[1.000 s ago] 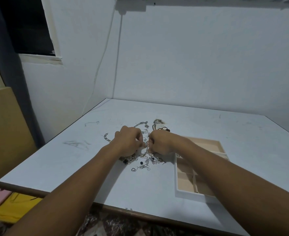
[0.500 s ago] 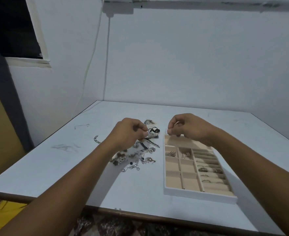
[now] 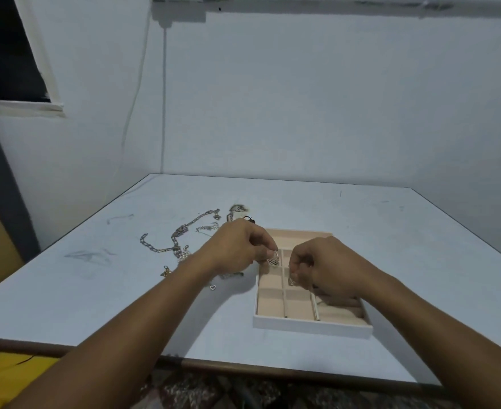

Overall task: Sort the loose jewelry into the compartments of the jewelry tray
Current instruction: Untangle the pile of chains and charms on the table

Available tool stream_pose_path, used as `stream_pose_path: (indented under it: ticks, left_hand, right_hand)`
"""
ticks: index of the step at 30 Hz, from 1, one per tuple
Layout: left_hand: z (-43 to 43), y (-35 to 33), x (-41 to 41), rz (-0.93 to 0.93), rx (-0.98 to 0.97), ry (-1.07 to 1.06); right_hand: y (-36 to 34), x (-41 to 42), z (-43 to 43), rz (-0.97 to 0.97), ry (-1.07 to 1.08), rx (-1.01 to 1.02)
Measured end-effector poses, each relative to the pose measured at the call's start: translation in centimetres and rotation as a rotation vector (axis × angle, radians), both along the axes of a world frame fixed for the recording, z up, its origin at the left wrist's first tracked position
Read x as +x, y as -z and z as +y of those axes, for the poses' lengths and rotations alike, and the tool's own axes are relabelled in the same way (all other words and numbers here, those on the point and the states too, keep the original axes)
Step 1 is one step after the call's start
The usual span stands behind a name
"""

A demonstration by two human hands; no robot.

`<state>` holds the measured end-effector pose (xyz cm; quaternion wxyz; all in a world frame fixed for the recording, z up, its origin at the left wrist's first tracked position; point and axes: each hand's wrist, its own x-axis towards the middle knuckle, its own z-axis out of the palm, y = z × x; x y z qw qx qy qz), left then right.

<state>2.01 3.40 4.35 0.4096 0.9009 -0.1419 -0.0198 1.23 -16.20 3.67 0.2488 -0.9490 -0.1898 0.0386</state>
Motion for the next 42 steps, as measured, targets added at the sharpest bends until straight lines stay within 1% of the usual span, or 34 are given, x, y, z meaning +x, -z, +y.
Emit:
stream_pose_path:
  ticks: [5,9,12,14,19,23,26,28,31,35,42]
  left_hand:
    - [-0.1,-0.2,-0.6,-0.008,0.022,-0.028]
    - [-0.5,-0.4,-0.8,-0.030,0.073,-0.042]
    - [-0.8,-0.4,-0.8,-0.026,0.086,-0.046]
    - [-1.2,-0.5,-1.1,-0.028,0.096,-0.045]
    - [-3.0,0.0,-1.7,0.016,0.094,-0.016]
    - [-4.2,0.5,-1.6,-0.008,0.145,-0.015]
    - [-4.2,0.4,-1.6,-0.022,0.177,-0.032]
    - [-3.8,0.2,-1.6,-0.025,0.169,-0.036]
    - [-3.2,-0.1,-1.5,-0.033,0.154,-0.048]
    - [-3.0,-0.3,-1.5,-0.038,0.145,-0.060]
    - [-2.9,-0.1,-1.6,-0.027,0.126,-0.053]
  right_hand:
    - [0.4,-0.4,0.3,0.003,0.009,-0.023]
    - [0.4,-0.5,0.7,-0.079,0.025,-0.120]
    - [0.3,-0.6,0.7,-0.079,0.032,-0.139]
    - [0.0,-0.7,0.3,-0.071,0.042,-0.111]
    - [-0.8,-0.5,-1.6,-0.121,0.115,-0.022]
    - [-0.7,-0.8,-2.4,-0.058,0.130,0.134]
    - [-0.7,-0.9,-2.2,-0.027,0.126,0.180]
    - [-0.7,-0.8,-2.0,-0.043,0.122,0.153]
    - [-0.8,-0.4,-1.6,-0.071,0.121,0.032]
    - [-0.8,-0.3,-1.2,-0.032,0.116,-0.125]
    - [-0.7,-0.1,-0.4,-0.006,0.104,-0.155]
